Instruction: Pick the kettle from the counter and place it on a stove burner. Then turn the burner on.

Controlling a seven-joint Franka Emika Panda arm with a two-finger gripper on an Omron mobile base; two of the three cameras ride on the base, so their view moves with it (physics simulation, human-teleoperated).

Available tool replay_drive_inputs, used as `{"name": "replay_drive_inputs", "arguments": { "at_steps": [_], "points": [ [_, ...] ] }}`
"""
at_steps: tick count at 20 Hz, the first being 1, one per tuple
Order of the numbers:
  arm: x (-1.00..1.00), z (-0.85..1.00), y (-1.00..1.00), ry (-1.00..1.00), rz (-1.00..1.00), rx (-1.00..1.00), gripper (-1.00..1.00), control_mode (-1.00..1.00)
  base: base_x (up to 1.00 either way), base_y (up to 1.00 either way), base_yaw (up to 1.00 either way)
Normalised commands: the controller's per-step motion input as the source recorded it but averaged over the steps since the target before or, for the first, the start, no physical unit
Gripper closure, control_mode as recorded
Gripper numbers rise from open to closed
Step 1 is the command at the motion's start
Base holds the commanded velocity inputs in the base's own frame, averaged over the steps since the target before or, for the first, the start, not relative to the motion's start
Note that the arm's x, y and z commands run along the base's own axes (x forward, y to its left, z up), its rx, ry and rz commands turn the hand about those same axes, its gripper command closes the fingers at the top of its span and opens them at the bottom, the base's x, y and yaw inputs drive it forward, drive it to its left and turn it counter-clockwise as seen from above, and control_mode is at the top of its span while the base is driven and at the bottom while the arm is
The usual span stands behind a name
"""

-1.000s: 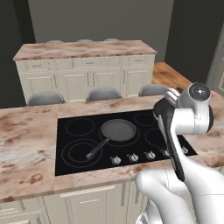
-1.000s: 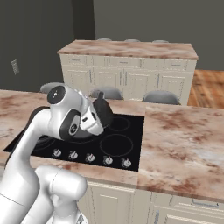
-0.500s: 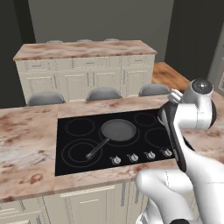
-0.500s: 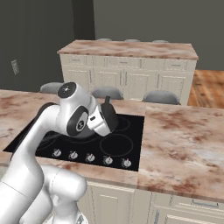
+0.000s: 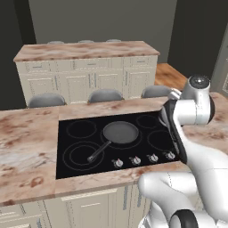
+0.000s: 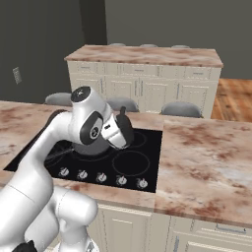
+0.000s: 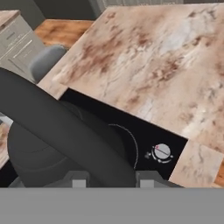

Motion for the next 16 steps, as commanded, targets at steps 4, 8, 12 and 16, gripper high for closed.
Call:
{"name": "replay_drive_inputs", "arguments": {
  "at_steps": [4,8,12,16],
  "points": [
    [0.1,-0.46,0.0,-0.1,0.0,-0.07,1.0,-1.0,0.0,0.0,0.0],
    [0.13,-0.25,0.0,-0.05,0.0,-0.08,1.0,-1.0,0.0,0.0,0.0],
    [0.13,0.0,0.0,0.0,0.0,-0.07,1.0,-1.0,0.0,0.0,0.0],
    [0.07,0.0,0.0,0.0,0.0,-0.05,1.0,-1.0,0.0,0.0,0.0]
  ]
}}
